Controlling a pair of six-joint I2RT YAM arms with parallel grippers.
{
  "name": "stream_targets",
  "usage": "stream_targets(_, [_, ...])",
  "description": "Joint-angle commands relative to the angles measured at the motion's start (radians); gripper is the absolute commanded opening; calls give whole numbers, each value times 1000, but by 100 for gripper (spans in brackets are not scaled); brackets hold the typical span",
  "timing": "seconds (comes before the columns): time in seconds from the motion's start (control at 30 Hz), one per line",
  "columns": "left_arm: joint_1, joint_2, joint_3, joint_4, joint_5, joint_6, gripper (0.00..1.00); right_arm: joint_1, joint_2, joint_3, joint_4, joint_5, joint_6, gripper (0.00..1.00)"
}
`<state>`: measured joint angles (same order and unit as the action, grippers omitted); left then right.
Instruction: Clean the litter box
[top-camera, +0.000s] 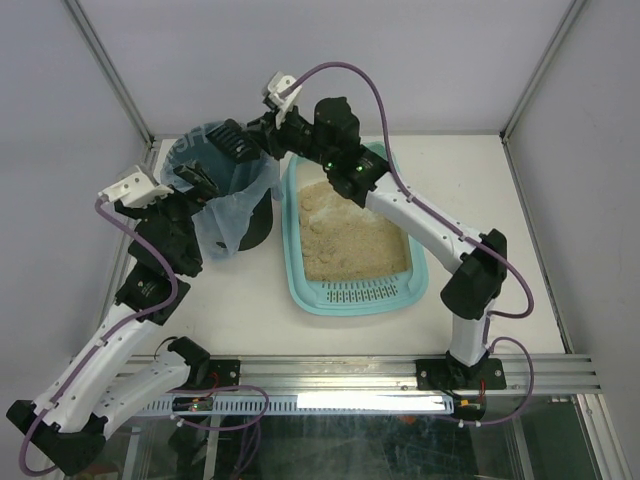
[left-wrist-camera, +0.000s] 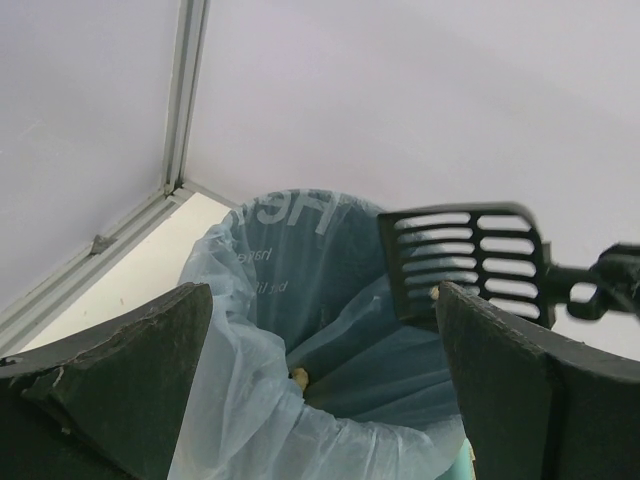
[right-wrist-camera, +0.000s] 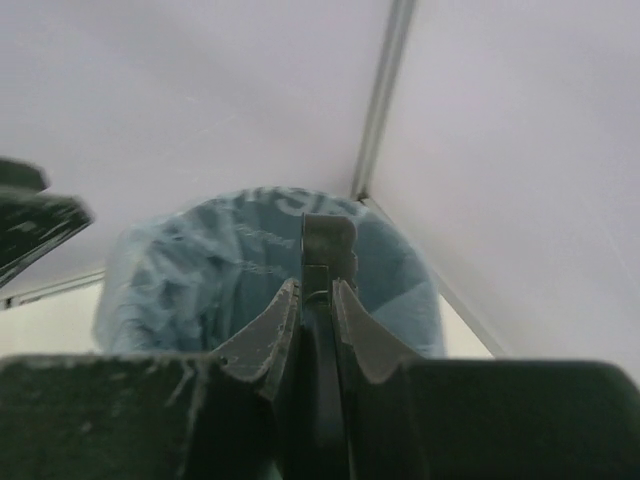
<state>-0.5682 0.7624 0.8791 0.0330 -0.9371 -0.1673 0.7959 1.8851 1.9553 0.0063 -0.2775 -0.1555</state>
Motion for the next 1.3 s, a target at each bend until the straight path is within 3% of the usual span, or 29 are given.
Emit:
stream_targets(0.0, [13,-46,-17,81,7,5,99,62,-77,-4,82,-23,-101,0])
stream_targets(0.07, [16,-47,-20,85,11,5,99,85,-53,60,-21,68,-142,0])
stream_targets(0.13, [18,-40,-19,85,12,6,99,37,-103,-67,165,16,-9,0])
stream_targets(0.2, [18,-34,-15,82,18,4,99,66,-78,10,50,37,-63,0])
stream_targets(0.27, [18,-27,-15,82,21,4,99,50,-100,-42,136,65,-19,0])
stream_targets(0.37, [19,-19,-9,73,30,0,99,51,-94,-21,107,72,3,0])
stream_targets(0.5, [19,-11,-3,66,42,4,99,14,-137,-103,208,133,174,0])
stream_targets(0.6, [18,-8,0,63,78,10,99,-14,-155,-102,185,169,324,0])
stream_targets(0.7, [19,13,16,51,180,19,99,-41,-203,-131,147,171,458,0])
stream_targets(0.83, [16,74,80,-18,341,1,99,-148,-351,-287,131,182,608,0])
stream_targets(0.93, [-18,128,152,-99,407,-12,97,-205,-488,-400,24,269,624,0])
stream_targets(1.1, [-251,221,246,-248,261,23,97,-264,-625,-488,-237,388,558,0])
stream_targets(1.27, [-298,326,291,-489,349,-188,91,-272,-612,-530,-390,450,472,0])
